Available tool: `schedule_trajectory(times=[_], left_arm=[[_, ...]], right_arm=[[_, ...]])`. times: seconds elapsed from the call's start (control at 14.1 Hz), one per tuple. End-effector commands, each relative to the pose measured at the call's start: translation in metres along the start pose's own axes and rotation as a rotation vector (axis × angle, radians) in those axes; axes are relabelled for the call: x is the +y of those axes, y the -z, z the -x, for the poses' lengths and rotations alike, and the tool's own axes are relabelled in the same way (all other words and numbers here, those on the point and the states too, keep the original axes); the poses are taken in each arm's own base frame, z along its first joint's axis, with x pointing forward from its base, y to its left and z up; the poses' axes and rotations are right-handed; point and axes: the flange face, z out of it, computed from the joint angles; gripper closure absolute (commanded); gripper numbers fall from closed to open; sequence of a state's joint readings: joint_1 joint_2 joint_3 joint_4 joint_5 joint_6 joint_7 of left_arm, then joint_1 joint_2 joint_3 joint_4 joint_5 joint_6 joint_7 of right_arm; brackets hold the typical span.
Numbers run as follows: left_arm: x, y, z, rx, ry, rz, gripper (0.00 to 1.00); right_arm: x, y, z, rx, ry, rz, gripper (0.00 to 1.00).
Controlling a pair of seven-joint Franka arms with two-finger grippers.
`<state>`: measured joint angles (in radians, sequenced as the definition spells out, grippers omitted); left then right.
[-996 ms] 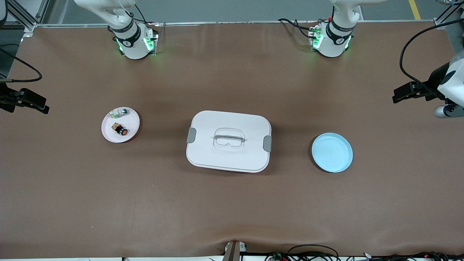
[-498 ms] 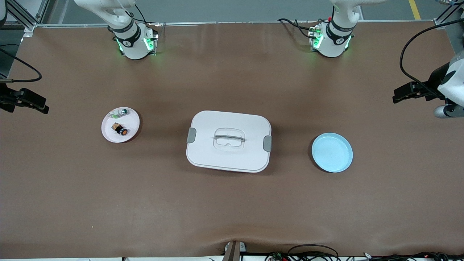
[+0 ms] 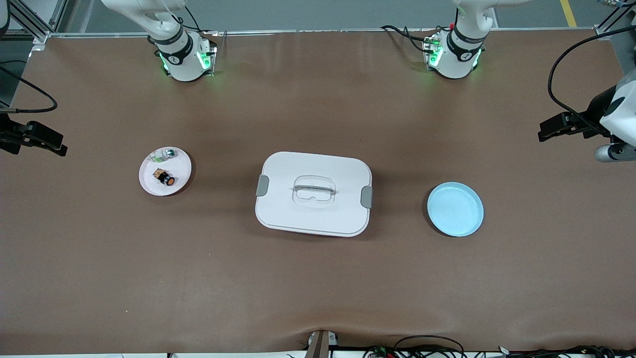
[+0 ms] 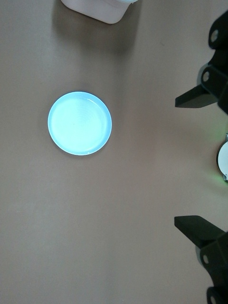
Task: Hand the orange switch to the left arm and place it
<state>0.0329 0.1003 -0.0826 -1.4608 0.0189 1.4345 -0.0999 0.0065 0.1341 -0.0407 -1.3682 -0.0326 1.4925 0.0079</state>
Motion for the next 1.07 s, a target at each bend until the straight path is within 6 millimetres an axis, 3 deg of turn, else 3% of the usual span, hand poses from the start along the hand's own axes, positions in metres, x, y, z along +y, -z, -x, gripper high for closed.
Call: schedule_trajectory(times=[0.0, 1.0], left_arm=[[0.0016, 0.0045, -0.0032, 0.012, -0.011, -0.002, 0.0], [-0.0065, 0.0044, -0.0055, 0.02, 0.004, -0.013, 0.0]], right_arm=[[0.0019, 0.0039, 0.0011, -0.001, 0.001, -0.011, 0.0], [-0.0017, 0.0033, 0.0011, -0.003, 0.007, -0.011, 0.0]])
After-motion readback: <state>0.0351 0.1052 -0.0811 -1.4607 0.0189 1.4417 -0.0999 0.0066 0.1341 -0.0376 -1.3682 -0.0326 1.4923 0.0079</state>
